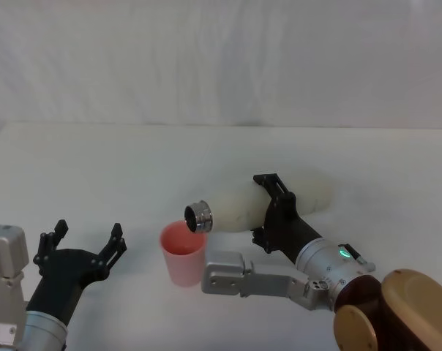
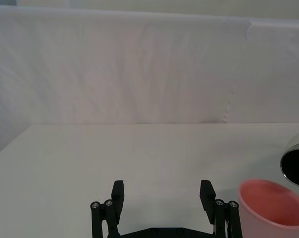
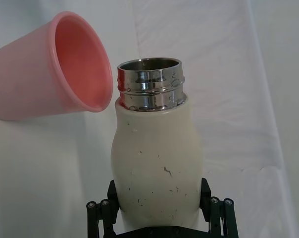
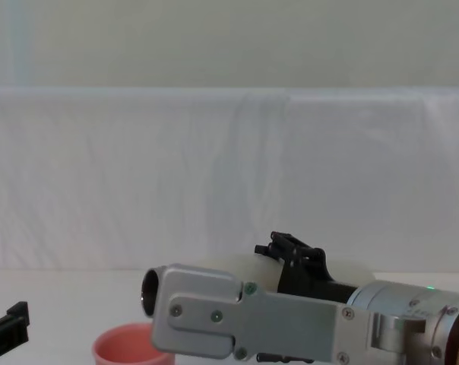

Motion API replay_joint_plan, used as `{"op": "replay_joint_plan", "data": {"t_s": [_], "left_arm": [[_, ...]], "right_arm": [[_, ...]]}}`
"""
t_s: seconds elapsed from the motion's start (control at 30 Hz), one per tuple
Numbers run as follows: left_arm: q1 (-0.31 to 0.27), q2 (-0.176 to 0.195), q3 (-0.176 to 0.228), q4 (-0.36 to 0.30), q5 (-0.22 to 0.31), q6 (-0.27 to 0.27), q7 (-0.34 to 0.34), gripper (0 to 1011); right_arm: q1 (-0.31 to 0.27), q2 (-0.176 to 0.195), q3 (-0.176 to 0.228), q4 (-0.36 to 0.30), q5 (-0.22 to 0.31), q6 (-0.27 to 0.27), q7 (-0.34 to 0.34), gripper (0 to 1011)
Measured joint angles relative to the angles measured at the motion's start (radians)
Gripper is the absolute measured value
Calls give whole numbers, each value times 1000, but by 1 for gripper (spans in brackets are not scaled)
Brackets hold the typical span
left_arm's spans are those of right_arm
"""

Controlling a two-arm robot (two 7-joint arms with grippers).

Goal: Grasp the thermos with one hand and pour water into the cup lid.

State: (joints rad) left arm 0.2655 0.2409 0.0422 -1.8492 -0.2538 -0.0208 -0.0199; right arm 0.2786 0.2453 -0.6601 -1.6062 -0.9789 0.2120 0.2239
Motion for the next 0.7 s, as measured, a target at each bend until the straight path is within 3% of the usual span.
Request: {"op": "replay_joint_plan", "data": {"t_s": [0.7], "left_arm": [[0,0,0,0,0,0,0,1001]], "right_arm": [[6,5,-14,-1,-54,20,0,962]]}}
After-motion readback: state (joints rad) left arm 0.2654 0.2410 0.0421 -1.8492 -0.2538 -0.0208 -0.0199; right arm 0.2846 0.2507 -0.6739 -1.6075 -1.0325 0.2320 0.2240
